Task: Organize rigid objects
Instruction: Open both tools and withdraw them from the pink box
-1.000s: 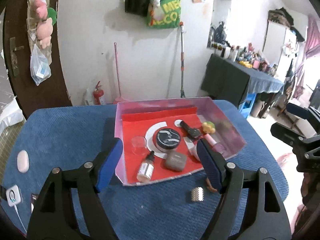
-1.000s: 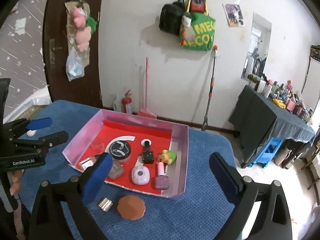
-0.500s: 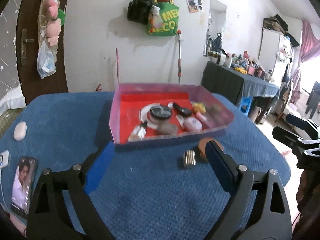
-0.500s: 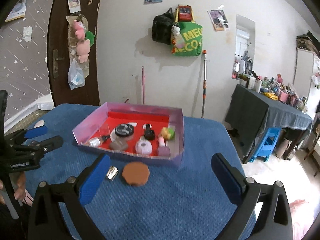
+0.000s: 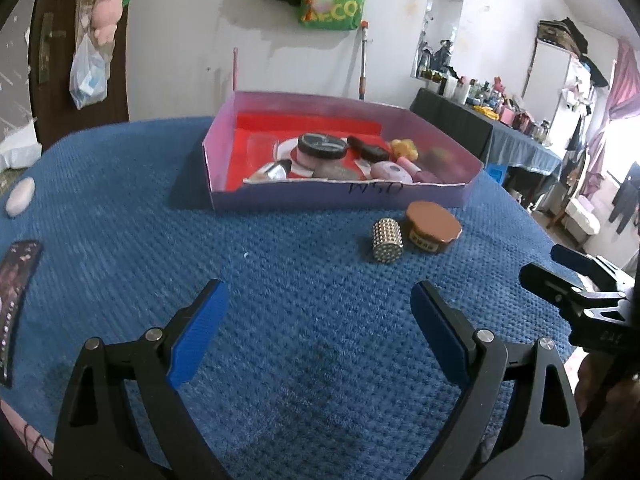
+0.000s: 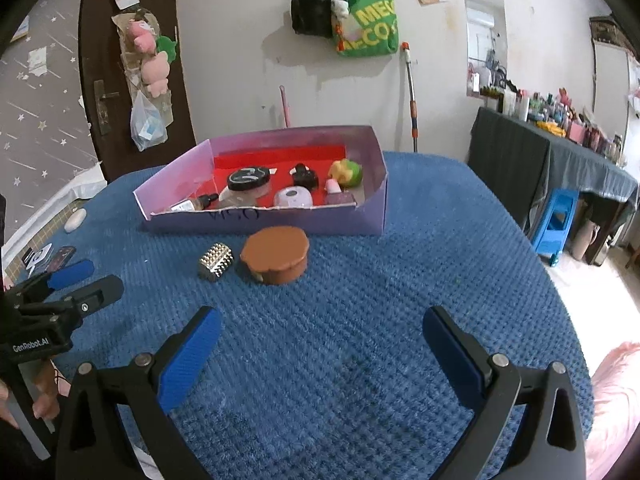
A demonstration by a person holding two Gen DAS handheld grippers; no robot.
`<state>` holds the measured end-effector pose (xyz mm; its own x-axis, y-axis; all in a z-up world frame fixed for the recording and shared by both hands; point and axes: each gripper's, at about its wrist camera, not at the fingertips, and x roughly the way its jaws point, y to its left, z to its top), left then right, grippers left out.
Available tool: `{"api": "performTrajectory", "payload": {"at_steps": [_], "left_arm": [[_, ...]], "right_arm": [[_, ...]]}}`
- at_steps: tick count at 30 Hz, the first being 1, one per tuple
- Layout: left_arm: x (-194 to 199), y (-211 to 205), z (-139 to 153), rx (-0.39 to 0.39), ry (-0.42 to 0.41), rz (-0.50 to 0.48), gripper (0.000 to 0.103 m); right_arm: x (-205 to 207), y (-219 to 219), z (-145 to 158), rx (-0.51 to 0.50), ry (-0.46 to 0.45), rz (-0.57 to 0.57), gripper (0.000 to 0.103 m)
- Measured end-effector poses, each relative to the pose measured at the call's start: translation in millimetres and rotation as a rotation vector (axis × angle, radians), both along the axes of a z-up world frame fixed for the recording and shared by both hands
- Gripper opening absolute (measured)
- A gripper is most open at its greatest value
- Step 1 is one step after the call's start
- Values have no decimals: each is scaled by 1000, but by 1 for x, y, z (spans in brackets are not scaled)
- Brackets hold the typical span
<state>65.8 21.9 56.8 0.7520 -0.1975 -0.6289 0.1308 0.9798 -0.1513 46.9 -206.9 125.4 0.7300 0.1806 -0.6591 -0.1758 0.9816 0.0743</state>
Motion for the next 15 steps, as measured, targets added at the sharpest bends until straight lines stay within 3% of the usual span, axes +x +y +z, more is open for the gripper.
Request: {"api": "performTrajectory", "payload": {"at_steps": [15], "left_arm": [[3,3,-3,-2,8,5,93]], "right_arm": [[8,5,-8,6,30,18,103]]}}
